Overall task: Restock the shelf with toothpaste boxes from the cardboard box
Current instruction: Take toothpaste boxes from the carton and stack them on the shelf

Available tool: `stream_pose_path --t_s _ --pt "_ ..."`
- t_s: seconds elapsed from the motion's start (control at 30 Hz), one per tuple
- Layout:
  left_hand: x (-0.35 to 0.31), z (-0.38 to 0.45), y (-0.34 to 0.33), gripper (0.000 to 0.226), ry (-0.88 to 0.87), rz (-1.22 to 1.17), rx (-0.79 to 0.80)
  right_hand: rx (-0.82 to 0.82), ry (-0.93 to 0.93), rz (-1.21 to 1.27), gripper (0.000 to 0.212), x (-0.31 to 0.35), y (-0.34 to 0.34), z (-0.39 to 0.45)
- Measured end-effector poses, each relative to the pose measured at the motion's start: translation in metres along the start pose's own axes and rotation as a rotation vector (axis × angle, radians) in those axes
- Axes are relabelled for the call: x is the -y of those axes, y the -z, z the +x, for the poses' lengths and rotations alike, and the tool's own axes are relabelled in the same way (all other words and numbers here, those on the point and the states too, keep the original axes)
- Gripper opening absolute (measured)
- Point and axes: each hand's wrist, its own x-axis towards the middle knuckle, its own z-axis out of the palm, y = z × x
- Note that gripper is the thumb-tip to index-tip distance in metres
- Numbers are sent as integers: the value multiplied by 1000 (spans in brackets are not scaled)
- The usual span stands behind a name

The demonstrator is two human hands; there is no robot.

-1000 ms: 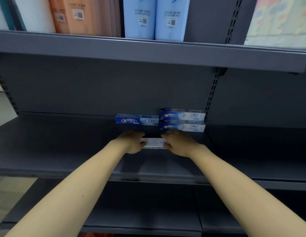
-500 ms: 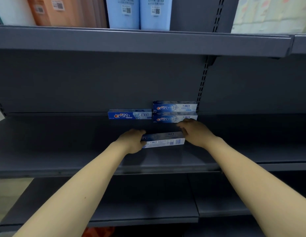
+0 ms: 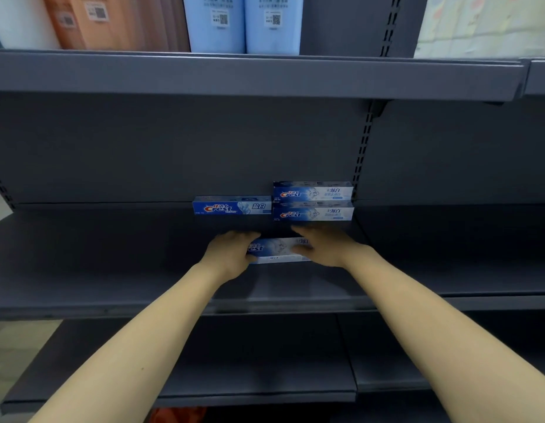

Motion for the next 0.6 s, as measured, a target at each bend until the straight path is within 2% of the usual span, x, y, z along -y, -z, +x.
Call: stream_pose_path --t_s 0.13,0.23,0.43,0.6 --pt "-1 5 -6 56 -33 157 -91 24 8 -62 52 -1 3 5" --pt "-4 7 -11 50 -84 214 -82 24 4 -27 41 -4 5 4" --pt "-15 14 -16 39 -129 183 -104 6 -24 14 31 -12 3 -4" --pt "-31 23 -21 32 -161 235 -195 -50 -21 -133 43 -26 1 -9"
